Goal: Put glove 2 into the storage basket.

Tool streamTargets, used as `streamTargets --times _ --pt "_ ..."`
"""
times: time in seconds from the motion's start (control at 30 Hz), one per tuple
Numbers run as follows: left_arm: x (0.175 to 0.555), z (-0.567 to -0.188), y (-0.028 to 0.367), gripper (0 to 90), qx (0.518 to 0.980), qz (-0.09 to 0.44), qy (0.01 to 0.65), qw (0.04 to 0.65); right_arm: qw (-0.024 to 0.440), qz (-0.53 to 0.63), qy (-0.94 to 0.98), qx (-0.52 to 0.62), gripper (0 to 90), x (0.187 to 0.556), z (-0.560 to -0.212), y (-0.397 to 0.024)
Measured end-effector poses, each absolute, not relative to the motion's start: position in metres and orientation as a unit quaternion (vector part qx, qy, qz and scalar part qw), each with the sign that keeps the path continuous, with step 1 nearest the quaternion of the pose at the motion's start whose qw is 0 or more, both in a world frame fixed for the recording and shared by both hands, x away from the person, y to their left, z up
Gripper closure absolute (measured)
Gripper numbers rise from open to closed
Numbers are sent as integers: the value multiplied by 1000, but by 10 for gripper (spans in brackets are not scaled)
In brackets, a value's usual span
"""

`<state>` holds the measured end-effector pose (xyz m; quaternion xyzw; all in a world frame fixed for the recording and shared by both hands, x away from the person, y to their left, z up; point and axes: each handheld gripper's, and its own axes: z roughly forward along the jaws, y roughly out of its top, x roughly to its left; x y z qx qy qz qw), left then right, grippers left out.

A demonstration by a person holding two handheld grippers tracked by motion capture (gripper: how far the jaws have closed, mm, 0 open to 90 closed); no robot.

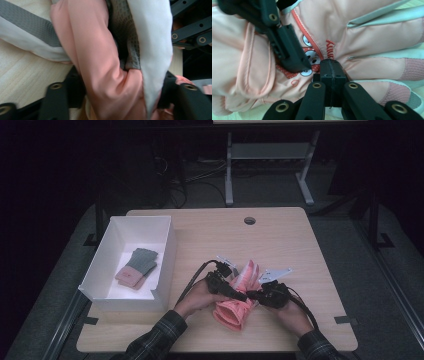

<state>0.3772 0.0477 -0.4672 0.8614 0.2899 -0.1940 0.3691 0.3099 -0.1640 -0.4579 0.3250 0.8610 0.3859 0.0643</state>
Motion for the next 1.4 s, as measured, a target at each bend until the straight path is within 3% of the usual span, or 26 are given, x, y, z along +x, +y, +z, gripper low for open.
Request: streamTargets --times 0.3,0.57,0.67,0.93,1.4 --pt "378 -466 51 610 868 -180 285 366 47 405 850 334 881 309 -454 -171" --pt "377 -461 53 630 859 -183 294 377 61 448 823 345 509 299 -439 -191" --pt "377 -456 54 636 858 -185 294 378 105 452 811 357 409 293 -436 -206" --pt "374 -439 59 640 857 -173 288 390 146 400 796 430 149 304 -446 -231" --pt "373 -408 75 641 851 -141 287 415 154 343 809 452 31 317 -476 -228"
